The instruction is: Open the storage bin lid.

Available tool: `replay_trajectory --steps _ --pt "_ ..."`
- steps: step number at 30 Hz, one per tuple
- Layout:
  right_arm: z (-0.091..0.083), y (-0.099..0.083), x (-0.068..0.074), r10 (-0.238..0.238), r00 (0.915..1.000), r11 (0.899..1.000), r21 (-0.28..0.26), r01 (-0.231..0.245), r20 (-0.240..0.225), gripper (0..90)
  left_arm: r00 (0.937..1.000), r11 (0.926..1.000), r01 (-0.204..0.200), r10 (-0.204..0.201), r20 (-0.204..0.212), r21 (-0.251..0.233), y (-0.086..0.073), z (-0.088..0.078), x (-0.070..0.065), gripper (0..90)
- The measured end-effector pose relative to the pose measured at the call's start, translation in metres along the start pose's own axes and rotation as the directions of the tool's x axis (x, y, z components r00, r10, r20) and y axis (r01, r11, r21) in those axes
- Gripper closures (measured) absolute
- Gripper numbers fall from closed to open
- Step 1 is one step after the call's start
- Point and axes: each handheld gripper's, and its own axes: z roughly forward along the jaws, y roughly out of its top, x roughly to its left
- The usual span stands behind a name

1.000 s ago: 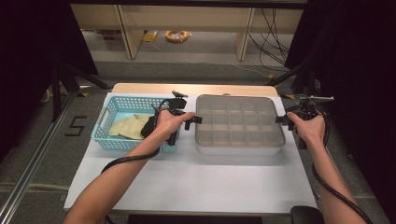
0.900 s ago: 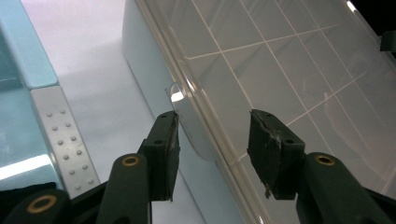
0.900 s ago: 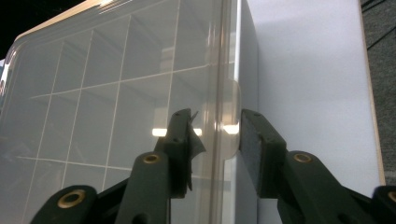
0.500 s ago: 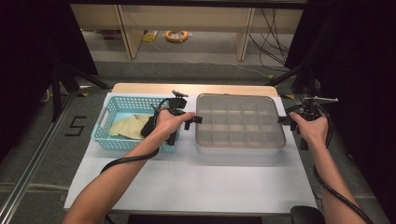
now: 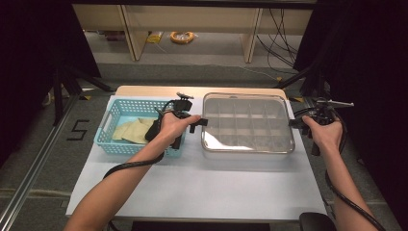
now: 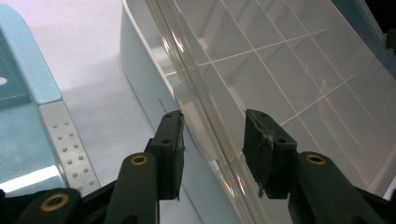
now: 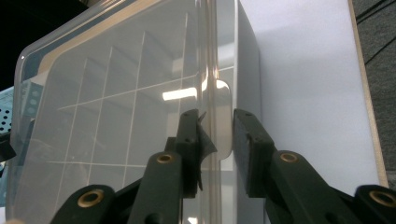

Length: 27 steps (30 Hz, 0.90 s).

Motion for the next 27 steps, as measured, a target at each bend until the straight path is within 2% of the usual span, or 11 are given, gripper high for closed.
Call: replay_trajectory --steps 2,3,4,6,8,10,11,19,20,22,27 --pt "-0.002 -0.002 0.001 0.008 1.0000 1.000 -0.008 -0.008 0.005 74.2 1.0000 1.0000 -0.002 0.002 -0.002 -0.006 0.000 -0.001 -0.001 59.8" --pt "-0.002 -0.003 -0.001 0.002 0.9995 1.000 -0.026 -0.003 -0.032 74.2 1.0000 0.9999 -0.004 0.004 -0.001 -0.010 0.000 -0.002 -0.001 60.2" --pt "-0.004 -0.003 0.000 0.008 1.0000 1.000 -0.007 -0.008 0.000 74.4 1.0000 0.9998 -0.004 0.004 -0.003 -0.018 0.000 -0.003 -0.003 60.7" --pt "-0.006 -0.005 -0.001 0.012 0.9992 0.999 -0.034 -0.013 -0.039 74.6 1.0000 0.9996 -0.001 0.001 0.000 -0.027 0.000 -0.005 -0.004 61.9" --pt "-0.008 -0.006 0.001 0.026 0.9994 0.999 -0.027 -0.027 -0.023 74.7 1.0000 0.9995 -0.003 0.003 0.000 -0.031 0.001 -0.006 -0.005 63.0" --pt "-0.010 -0.008 0.001 0.012 0.9999 0.999 -0.030 -0.012 0.000 74.7 1.0000 0.9991 0.002 -0.003 -0.004 -0.042 0.001 -0.008 -0.007 64.3" --pt "-0.011 -0.009 0.000 0.007 0.9997 0.999 -0.036 -0.007 -0.022 74.7 1.0000 0.9990 0.000 0.000 0.004 -0.045 0.001 -0.009 -0.007 64.7" --pt "-0.015 -0.015 0.002 0.012 0.9992 0.999 -0.047 -0.014 -0.039 74.8 1.0000 0.9979 0.000 0.000 0.007 -0.065 0.000 -0.013 -0.009 66.8" --pt "-0.015 -0.016 0.003 0.015 0.9995 0.999 -0.048 -0.016 -0.026 74.8 1.0000 0.9975 -0.001 0.001 0.008 -0.071 0.000 -0.014 -0.009 66.9" --pt "-0.017 -0.018 0.002 0.009 0.9990 0.999 -0.049 -0.012 -0.043 74.9 1.0000 0.9976 -0.005 0.005 0.006 -0.069 0.000 -0.016 -0.010 67.5" --pt "-0.021 -0.023 0.003 0.003 0.9990 0.998 -0.058 -0.006 -0.045 75.0 0.9999 0.9967 -0.014 0.014 0.001 -0.081 -0.002 -0.021 -0.014 68.7"
